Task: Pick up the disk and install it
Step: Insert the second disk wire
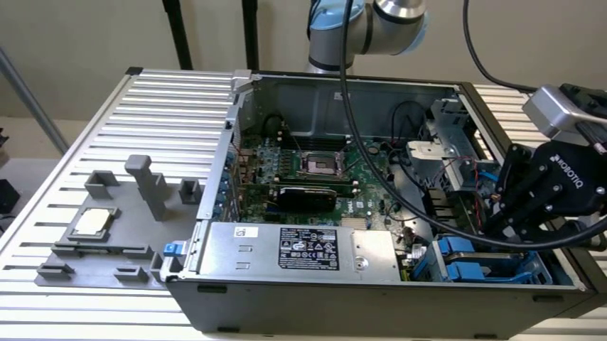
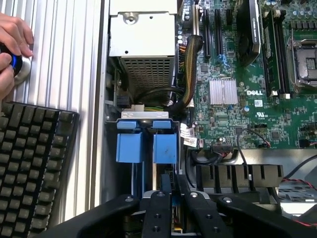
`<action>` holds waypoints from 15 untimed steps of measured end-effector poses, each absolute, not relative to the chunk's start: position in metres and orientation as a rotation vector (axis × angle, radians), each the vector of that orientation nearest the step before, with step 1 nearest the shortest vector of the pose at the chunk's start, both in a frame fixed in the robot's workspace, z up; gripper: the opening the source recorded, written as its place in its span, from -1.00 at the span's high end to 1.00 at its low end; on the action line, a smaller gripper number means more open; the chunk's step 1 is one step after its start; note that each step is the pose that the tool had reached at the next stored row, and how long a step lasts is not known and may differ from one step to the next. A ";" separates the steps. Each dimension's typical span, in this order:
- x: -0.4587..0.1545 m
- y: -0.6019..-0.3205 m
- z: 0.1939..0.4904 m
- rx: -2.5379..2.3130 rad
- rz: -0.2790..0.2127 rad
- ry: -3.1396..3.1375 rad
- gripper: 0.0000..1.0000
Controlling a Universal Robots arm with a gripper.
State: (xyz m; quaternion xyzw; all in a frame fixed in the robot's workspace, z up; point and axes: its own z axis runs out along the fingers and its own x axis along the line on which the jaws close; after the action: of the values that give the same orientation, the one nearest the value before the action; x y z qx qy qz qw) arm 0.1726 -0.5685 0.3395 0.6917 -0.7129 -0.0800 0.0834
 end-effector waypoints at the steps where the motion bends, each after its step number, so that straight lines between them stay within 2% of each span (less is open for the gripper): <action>1: 0.173 -0.569 0.339 2.067 -0.242 -2.128 0.66; 15: 0.173 -0.573 0.336 2.086 -0.254 -2.117 0.66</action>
State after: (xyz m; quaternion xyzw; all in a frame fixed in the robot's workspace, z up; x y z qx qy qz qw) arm 0.1726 -0.5726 0.3363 0.6972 -0.7074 -0.0847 0.0791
